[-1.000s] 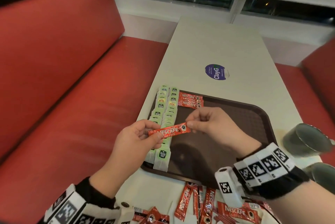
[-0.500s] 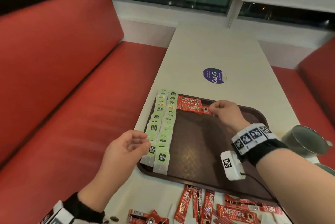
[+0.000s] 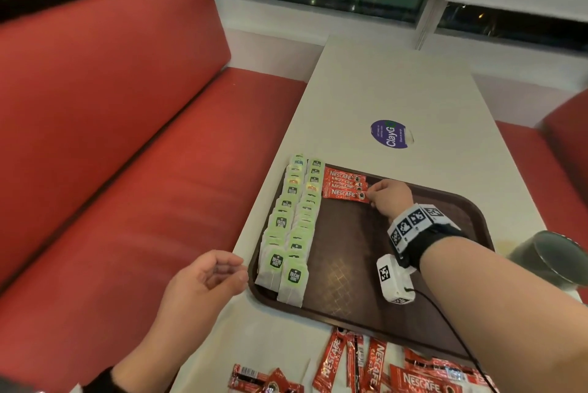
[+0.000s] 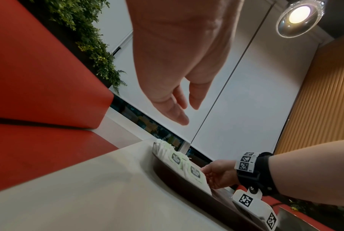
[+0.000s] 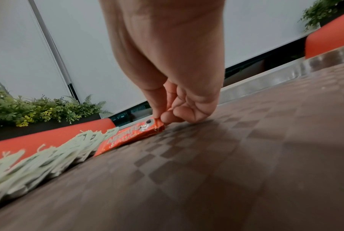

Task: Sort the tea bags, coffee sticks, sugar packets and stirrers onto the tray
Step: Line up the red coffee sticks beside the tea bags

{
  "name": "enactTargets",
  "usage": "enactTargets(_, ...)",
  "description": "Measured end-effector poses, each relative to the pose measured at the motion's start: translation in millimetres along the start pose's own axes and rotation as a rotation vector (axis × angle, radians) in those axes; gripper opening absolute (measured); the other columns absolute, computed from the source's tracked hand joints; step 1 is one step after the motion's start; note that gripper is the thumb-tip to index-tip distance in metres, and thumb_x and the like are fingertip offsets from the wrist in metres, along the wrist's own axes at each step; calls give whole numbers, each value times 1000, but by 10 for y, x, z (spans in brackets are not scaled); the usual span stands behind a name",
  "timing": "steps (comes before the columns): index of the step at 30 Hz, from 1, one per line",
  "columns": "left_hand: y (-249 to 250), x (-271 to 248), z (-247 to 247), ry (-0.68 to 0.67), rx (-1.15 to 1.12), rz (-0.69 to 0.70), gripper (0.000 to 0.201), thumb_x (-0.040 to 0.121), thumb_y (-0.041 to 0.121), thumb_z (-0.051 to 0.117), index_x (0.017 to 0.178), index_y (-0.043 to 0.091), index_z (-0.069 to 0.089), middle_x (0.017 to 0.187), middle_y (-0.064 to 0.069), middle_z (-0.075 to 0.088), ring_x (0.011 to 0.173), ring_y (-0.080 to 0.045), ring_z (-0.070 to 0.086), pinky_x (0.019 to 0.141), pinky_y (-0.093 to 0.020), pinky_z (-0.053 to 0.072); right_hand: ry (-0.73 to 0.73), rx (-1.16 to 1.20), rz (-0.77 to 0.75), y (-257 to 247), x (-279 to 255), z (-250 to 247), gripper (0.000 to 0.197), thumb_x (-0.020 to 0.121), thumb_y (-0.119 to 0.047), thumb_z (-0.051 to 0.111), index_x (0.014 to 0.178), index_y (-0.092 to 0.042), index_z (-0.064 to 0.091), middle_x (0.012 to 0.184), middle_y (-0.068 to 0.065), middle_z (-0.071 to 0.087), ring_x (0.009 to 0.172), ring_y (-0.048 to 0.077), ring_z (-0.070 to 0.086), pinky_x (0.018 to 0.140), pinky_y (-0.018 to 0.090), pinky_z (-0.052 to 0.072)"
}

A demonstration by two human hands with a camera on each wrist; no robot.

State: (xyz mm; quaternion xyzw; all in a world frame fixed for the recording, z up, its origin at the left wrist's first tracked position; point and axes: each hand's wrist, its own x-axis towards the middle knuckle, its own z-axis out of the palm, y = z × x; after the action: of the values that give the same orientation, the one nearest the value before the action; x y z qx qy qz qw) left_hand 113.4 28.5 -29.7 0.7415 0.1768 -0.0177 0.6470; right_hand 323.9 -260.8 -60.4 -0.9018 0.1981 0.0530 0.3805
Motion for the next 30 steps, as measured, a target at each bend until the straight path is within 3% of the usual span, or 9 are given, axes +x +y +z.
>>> enactTargets(3, 18, -52, -47, 6, 16, 10, 19, 77, 0, 72, 84, 17, 70, 82, -5, 73, 81, -25, 69, 85, -44, 54, 2, -17, 17, 23, 17, -17, 20, 84, -17, 69, 67, -16, 60, 70, 6, 66, 71, 19, 61, 86, 38, 54)
enactTargets(5, 32, -83, -84, 8, 38, 14, 16, 79, 2, 71, 88, 14, 69, 83, -5, 73, 80, -23, 69, 85, -42, 55, -13, -35, 14, 32, -7, -39, 13, 83, -19, 71, 74, -14, 63, 72, 6, 69, 66, 15, 61, 85, 39, 55)
enactTargets(10, 11, -163, -155, -2, 117, 33, 15, 80, 8, 72, 90, 20, 69, 84, -2, 72, 80, -18, 69, 82, -36, 55, 8, -29, -75, -47, -309, -235, 8, 88, -19, 64, 84, -12, 64, 83, 9, 69, 78, 18, 62, 81, 36, 54)
enactTargets(13, -8, -260, -184, -57, 283, 55, 13, 80, 16, 72, 88, 26, 69, 85, 5, 71, 79, -7, 67, 78, -27, 54, 18, 46, -219, -108, -678, -369, 6, 87, -19, 63, 85, -14, 65, 80, 4, 67, 78, 17, 61, 65, 26, 47)
enactTargets(17, -72, -440, -180, -225, 483, 95, 13, 82, 21, 72, 84, 33, 68, 83, 13, 69, 80, 7, 61, 69, -8, 47, -53, 60, -405, -115, -1370, -488, 3, 83, -19, 67, 83, -16, 66, 80, -1, 66, 73, 11, 57, 70, 23, 42)
enactTargets(21, -159, -629, -153, -308, 573, 78, 11, 82, 24, 72, 91, 30, 70, 85, 13, 66, 78, 11, 57, 68, -7, 45, -221, 13, -486, 28, -2090, -500, 10, 82, -17, 71, 79, -25, 65, 74, -11, 63, 68, 1, 55, 64, 13, 40)
enactTargets(24, -215, -739, -117, -383, 689, 112, 13, 83, 27, 71, 95, 27, 69, 88, 16, 63, 82, 6, 56, 67, -5, 41, -357, -88, -507, 185, -2413, -379, 16, 81, -18, 73, 79, -31, 63, 78, -11, 65, 71, 1, 58, 67, 13, 46)
enactTargets(26, -241, -795, -90, -425, 783, 137, 16, 83, 28, 69, 99, 26, 68, 90, 17, 61, 83, 4, 54, 66, -4, 38, -461, -227, -532, 264, -2572, -250, 11, 82, -23, 72, 89, -29, 66, 87, -12, 64, 79, 3, 58, 76, 20, 50)
enactTargets(30, -295, -854, -56, -436, 972, 192, 26, 83, 38, 67, 105, 25, 65, 100, 14, 61, 90, -1, 50, 73, -12, 38, -565, -526, -691, 323, -2807, 21, 28, 87, -37, 63, 112, -24, 66, 107, -7, 60, 101, 11, 53, 93, 31, 45)
